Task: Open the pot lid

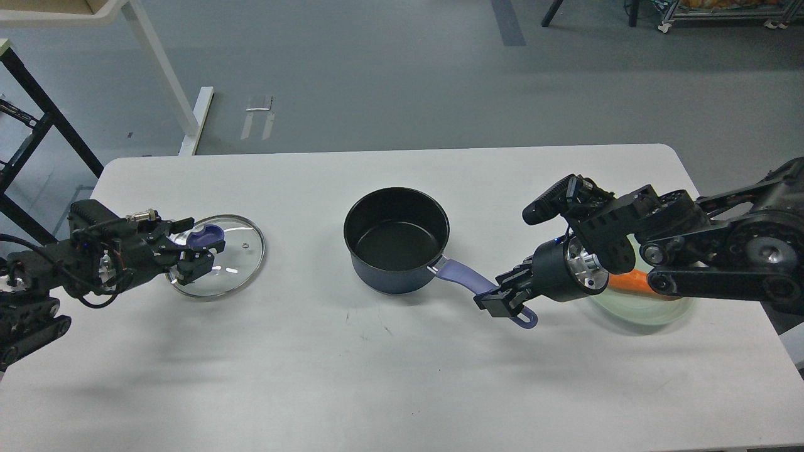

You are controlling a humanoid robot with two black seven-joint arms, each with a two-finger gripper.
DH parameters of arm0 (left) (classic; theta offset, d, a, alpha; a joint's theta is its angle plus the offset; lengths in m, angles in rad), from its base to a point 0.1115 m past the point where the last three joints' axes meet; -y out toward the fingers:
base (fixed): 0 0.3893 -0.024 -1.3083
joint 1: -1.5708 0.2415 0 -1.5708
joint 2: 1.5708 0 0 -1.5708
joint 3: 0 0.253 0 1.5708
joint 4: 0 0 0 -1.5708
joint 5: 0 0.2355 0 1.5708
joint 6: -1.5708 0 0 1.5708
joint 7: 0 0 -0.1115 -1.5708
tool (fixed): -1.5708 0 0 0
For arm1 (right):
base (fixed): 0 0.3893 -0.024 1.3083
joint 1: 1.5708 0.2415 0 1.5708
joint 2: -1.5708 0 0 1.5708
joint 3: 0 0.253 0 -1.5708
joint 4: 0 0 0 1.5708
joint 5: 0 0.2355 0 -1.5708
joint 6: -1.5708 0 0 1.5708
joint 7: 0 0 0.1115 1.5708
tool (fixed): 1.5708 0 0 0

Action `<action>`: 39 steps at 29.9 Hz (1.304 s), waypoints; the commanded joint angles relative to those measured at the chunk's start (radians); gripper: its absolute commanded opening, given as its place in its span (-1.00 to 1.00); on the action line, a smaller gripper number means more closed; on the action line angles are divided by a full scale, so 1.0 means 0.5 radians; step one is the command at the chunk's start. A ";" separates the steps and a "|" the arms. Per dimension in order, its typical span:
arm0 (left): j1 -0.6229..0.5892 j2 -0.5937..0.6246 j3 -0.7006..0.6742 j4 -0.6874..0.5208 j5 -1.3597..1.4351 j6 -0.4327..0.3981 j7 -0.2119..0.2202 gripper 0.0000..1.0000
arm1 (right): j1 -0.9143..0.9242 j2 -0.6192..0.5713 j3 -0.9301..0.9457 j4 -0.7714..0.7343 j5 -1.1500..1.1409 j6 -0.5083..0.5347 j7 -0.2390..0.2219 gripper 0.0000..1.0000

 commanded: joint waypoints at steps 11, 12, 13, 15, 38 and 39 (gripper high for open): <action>-0.334 0.010 -0.025 -0.022 -1.453 -0.390 0.000 0.98 | -0.016 -0.336 0.529 -0.178 0.465 -0.013 0.037 0.96; -0.352 0.004 -0.025 -0.022 -1.591 -0.409 0.000 0.98 | -0.047 -0.401 0.597 -0.206 0.557 -0.013 0.052 0.96; -0.364 0.001 -0.025 -0.022 -1.745 -0.418 0.000 0.98 | -0.108 -0.456 0.676 -0.237 0.670 -0.022 0.070 0.97; -0.386 -0.023 -0.028 -0.022 -1.969 -0.443 0.000 0.98 | -0.261 -0.521 0.891 -0.316 0.866 -0.022 0.089 0.97; -0.309 -0.870 -0.801 0.635 -3.255 -1.063 0.000 0.98 | -1.473 0.191 2.723 -1.348 2.079 -0.037 0.095 1.00; -0.294 -0.876 -0.835 0.641 -3.301 -1.075 0.000 0.98 | -1.498 0.230 2.757 -1.357 2.158 -0.040 0.095 1.00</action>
